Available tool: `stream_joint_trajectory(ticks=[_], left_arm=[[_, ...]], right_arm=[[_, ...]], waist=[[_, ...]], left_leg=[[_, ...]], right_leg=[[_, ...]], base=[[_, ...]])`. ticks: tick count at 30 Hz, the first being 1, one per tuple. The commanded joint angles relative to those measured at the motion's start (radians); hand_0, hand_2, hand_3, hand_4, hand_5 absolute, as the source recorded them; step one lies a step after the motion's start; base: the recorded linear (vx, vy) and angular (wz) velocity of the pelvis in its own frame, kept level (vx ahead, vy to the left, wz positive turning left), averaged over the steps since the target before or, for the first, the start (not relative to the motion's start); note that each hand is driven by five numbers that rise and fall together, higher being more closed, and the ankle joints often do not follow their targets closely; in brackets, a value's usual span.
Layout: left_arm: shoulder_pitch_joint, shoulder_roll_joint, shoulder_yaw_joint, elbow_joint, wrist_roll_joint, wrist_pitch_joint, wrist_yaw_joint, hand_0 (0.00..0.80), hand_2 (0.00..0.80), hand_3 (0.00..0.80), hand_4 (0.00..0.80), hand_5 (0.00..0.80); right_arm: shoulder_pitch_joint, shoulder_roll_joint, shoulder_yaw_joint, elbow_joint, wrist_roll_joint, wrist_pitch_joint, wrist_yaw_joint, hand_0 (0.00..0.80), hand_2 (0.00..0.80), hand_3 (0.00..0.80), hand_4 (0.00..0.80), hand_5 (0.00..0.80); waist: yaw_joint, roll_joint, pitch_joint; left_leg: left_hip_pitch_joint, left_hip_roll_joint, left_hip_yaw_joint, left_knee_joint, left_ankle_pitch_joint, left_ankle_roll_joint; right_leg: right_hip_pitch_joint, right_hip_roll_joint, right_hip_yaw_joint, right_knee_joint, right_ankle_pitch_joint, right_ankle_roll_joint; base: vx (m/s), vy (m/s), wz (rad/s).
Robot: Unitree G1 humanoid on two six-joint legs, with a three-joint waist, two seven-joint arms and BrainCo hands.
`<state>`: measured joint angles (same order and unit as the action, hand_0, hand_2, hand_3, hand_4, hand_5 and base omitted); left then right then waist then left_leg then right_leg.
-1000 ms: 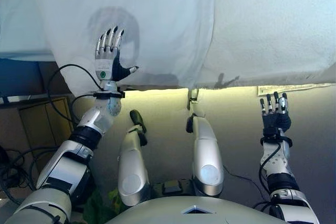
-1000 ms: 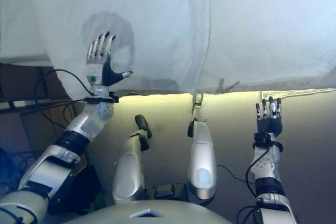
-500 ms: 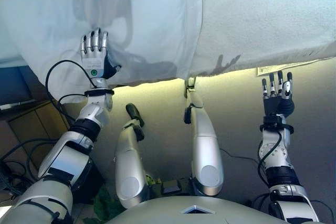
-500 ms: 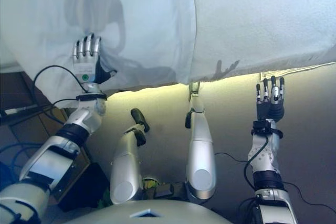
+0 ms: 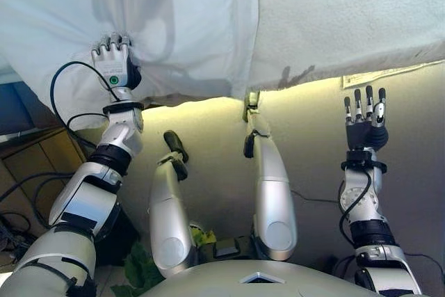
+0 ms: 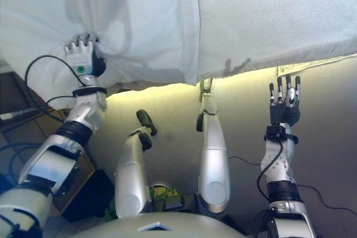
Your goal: Make the bed neatly
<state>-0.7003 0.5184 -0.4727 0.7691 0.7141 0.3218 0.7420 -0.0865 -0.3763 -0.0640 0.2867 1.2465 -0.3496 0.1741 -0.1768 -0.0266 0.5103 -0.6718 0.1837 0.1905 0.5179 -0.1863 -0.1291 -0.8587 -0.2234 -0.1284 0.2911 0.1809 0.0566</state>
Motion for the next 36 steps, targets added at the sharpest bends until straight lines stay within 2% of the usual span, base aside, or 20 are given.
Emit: stream_joint_trajectory(ticks=[1,8,16,18,25,27,28,31,36], left_arm=[[0.088,0.031,0.035,0.04,-0.055,-0.002,-0.059,0.8,0.8,0.8,0.8,0.8],[0.143,0.065,0.074,0.001,-0.064,-0.081,-0.067,0.8,0.8,0.8,0.8,0.8],[0.248,0.1,0.118,0.013,-0.068,-0.153,-0.085,0.8,0.8,0.8,0.8,0.8],[0.279,0.105,0.118,0.035,-0.061,-0.161,-0.089,0.8,0.8,0.8,0.8,0.8],[0.359,0.157,0.122,0.111,-0.004,-0.197,-0.12,0.8,0.8,0.8,0.8,0.8],[0.382,0.156,0.096,0.12,-0.006,-0.184,-0.116,0.8,0.8,0.8,0.8,0.8],[0.387,0.158,0.087,0.125,-0.021,-0.183,-0.118,0.8,0.8,0.8,0.8,0.8],[0.379,0.166,0.061,0.129,-0.058,-0.189,-0.127,0.8,0.8,0.8,0.8,0.8],[0.353,0.105,-0.021,0.14,-0.079,-0.192,-0.11,0.8,0.8,0.8,0.8,0.8]], right_arm=[[0.038,-0.051,-0.047,-0.098,0.007,-0.039,0.024,0.0,0.0,0.0,0.0,0.0],[0.063,-0.04,-0.075,-0.035,0.051,-0.056,0.118,0.0,0.0,0.0,0.0,0.0],[0.046,-0.068,-0.121,0.117,0.097,-0.032,0.238,0.0,0.0,0.0,0.0,0.0],[0.047,-0.083,-0.129,0.158,0.118,-0.021,0.274,0.0,0.0,0.0,0.0,0.0],[0.061,-0.125,-0.158,0.245,0.143,0.017,0.366,0.0,0.0,0.0,0.0,0.0],[0.04,-0.147,-0.146,0.207,0.101,0.025,0.282,0.0,0.0,0.0,0.0,0.0],[0.024,-0.168,-0.12,0.139,0.072,0.025,0.178,0.0,0.0,0.0,0.0,0.0],[-0.009,-0.182,-0.101,0.082,0.027,0.027,0.054,0.0,0.0,0.0,0.0,0.0],[-0.085,-0.177,-0.049,0.129,0.009,-0.015,-0.01,0.0,0.0,0.0,0.0,0.0]], waist=[[-0.006,-0.013,0.01],[0.012,-0.006,0.01],[0.045,0.012,0.005],[0.05,0.016,-0.023],[0.069,0.03,-0.114],[0.066,0.048,-0.137],[0.066,0.065,-0.148],[0.077,0.094,-0.166],[0.103,0.119,-0.174]], left_leg=[[-0.093,-0.001,-0.027,-0.04,0.178,0.025],[0.0,-0.013,-0.02,-0.083,0.184,0.023],[0.193,-0.017,-0.018,-0.165,0.194,0.014],[0.218,-0.021,-0.008,-0.204,0.225,0.02],[0.319,-0.016,0.0,-0.309,0.244,0.004],[0.355,-0.015,0.004,-0.332,0.245,0.003],[0.371,-0.016,0.005,-0.342,0.246,0.001],[0.379,-0.023,-0.005,-0.35,0.244,0.001],[0.372,-0.03,-0.031,-0.35,0.242,0.001]], right_leg=[[0.047,-0.081,0.024,0.146,-0.134,0.134],[0.152,-0.095,-0.005,0.109,-0.13,0.138],[0.357,-0.117,-0.04,0.031,-0.126,0.146],[0.388,-0.123,-0.058,-0.008,-0.098,0.137],[0.496,-0.124,-0.088,-0.088,-0.092,0.148],[0.528,-0.126,-0.087,-0.099,-0.105,0.151],[0.539,-0.134,-0.09,-0.1,-0.111,0.154],[0.547,-0.144,-0.094,-0.095,-0.12,0.16],[0.565,-0.151,-0.113,-0.101,-0.127,0.16]], base=[[-0.003,0.013,-0.05],[0.005,0.011,0.03],[0.044,0.024,0.04],[0.005,0.038,0.07],[0.077,0.031,0.07],[0.159,0.148,0.03],[0.133,0.172,0.03],[0.066,0.098,0.07],[0.009,0.012,0.1]])
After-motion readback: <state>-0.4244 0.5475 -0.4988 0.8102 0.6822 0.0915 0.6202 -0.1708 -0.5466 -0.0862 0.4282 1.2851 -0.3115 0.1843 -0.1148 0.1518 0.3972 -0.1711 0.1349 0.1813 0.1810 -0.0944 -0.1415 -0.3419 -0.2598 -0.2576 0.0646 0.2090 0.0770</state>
